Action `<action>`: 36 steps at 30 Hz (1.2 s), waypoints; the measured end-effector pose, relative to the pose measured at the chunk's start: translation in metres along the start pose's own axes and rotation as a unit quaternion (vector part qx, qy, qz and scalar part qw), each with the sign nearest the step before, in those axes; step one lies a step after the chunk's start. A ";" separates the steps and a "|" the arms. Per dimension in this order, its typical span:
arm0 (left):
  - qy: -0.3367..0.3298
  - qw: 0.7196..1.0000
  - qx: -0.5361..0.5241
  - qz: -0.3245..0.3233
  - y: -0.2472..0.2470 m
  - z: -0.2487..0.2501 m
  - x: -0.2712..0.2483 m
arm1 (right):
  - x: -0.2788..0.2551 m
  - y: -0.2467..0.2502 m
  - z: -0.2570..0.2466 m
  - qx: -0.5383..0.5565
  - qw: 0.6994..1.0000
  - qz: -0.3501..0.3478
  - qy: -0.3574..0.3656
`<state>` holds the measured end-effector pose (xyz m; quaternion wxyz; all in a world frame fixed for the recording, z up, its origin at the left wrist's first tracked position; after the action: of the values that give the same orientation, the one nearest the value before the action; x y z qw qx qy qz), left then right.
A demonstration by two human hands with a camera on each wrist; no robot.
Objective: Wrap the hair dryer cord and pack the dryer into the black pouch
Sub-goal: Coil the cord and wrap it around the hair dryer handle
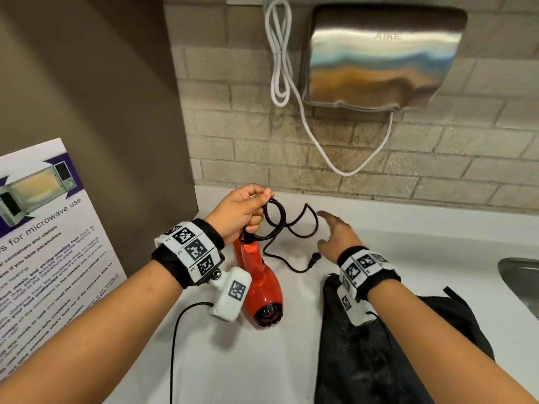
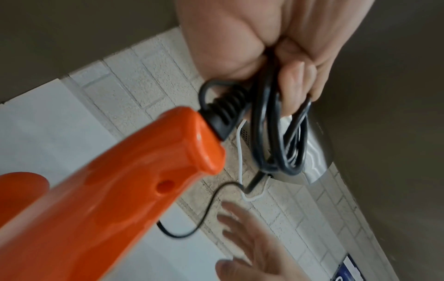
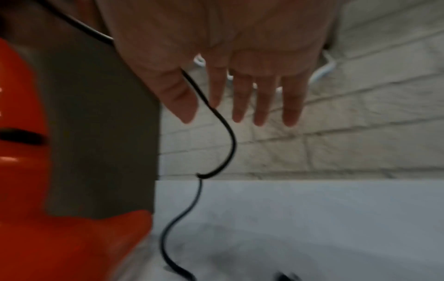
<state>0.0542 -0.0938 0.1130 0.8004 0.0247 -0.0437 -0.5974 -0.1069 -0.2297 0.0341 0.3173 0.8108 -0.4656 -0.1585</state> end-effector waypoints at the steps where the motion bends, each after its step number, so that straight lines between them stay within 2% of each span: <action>1: -0.003 1.000 0.002 -0.001 -0.001 0.000 0.001 | -0.006 -0.005 -0.011 -0.012 0.997 -0.022 0.072; 3: -0.009 1.000 0.004 -0.003 -0.003 -0.001 0.004 | -0.016 -0.014 -0.033 -0.046 0.981 -0.072 0.175; 5: -0.013 1.000 0.002 -0.008 -0.005 -0.001 0.005 | -0.023 -0.024 -0.048 -0.041 0.969 -0.091 0.224; 9: -0.020 1.000 0.012 -0.020 -0.009 0.000 0.004 | -0.029 -0.022 -0.064 0.047 0.967 0.042 0.247; 10: -0.022 0.999 0.014 -0.021 -0.008 0.001 0.004 | -0.029 -0.022 -0.067 0.040 0.964 0.044 0.261; 15: -0.026 0.999 0.020 -0.032 -0.007 0.003 0.000 | -0.021 -0.030 -0.063 0.062 0.934 -0.073 0.345; 20: -0.031 0.999 0.020 -0.029 -0.006 0.003 -0.002 | -0.027 -0.032 -0.068 0.114 0.921 -0.097 0.359; 24: -0.016 1.000 0.016 -0.021 0.001 0.002 -0.002 | -0.035 -0.035 -0.068 0.135 0.936 -0.114 0.306; 28: -0.012 0.999 0.049 -0.020 0.010 0.001 -0.003 | -0.023 -0.023 -0.067 0.153 0.952 -0.045 0.262; 32: -0.014 0.998 0.063 -0.008 0.008 0.002 -0.004 | -0.015 -0.006 -0.078 0.108 0.957 -0.012 0.267; 36: -0.019 0.999 0.042 -0.001 0.007 0.002 -0.004 | -0.014 0.008 -0.090 0.051 0.959 -0.053 0.275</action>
<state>0.0591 -0.0882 0.1156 0.7973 0.0467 -0.0839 -0.5960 -0.0696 -0.1874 0.1062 0.3821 0.8618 -0.3244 0.0777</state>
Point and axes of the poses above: each hand's wrist, its own x-axis towards the middle knuckle, its own y-axis out of the back of the hand, z = x × y, the point moved 2 cm from there along x, towards the middle knuckle, and after that the axes turned 13 degrees about x, right-handed, at the moved point
